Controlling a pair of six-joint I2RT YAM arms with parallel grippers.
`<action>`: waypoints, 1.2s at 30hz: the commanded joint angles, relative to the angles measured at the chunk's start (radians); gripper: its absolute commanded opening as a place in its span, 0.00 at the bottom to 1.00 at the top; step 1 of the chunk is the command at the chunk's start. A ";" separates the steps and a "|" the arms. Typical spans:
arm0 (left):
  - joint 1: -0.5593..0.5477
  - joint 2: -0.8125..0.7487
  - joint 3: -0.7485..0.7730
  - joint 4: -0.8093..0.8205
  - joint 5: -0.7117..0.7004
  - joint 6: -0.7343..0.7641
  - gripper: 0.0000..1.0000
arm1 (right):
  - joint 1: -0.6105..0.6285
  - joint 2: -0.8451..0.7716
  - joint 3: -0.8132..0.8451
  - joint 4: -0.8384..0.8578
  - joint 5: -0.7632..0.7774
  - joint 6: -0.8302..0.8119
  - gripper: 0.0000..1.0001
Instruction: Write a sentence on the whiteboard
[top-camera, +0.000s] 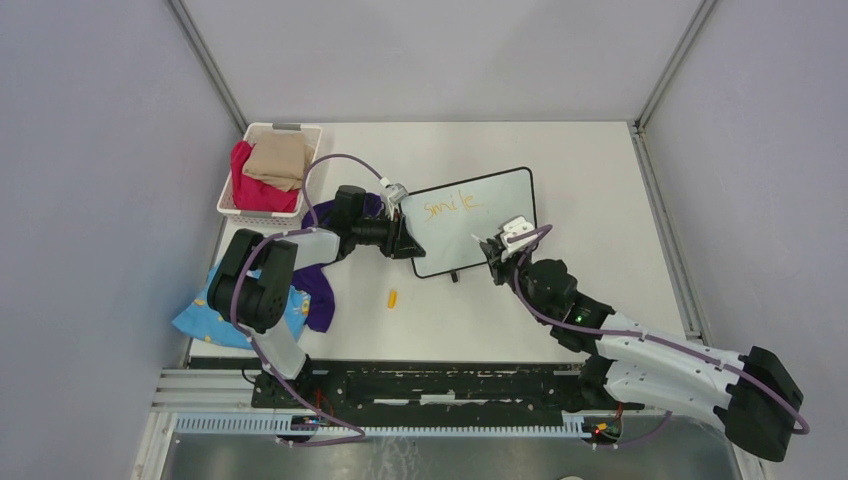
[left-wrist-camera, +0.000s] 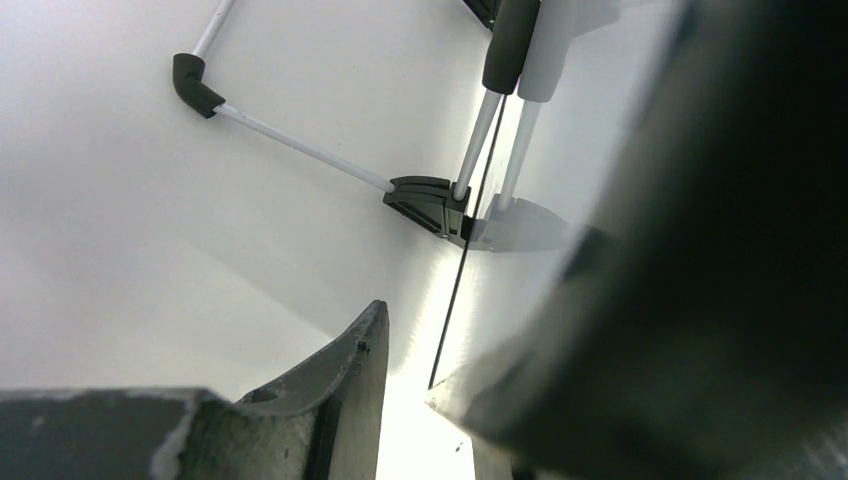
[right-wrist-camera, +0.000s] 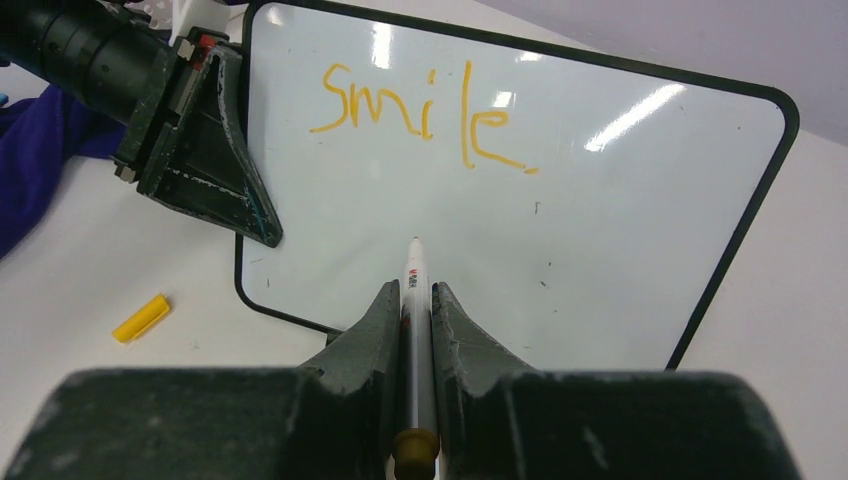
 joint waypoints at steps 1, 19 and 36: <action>-0.021 -0.011 -0.019 -0.089 -0.063 0.037 0.41 | 0.002 -0.041 0.078 0.025 -0.025 -0.005 0.00; 0.015 -0.056 -0.045 -0.007 -0.046 -0.060 0.98 | 0.003 -0.030 0.200 -0.049 -0.046 -0.073 0.00; 0.020 -0.015 -0.038 0.041 0.044 -0.090 0.55 | 0.003 0.009 0.180 -0.035 -0.111 -0.038 0.00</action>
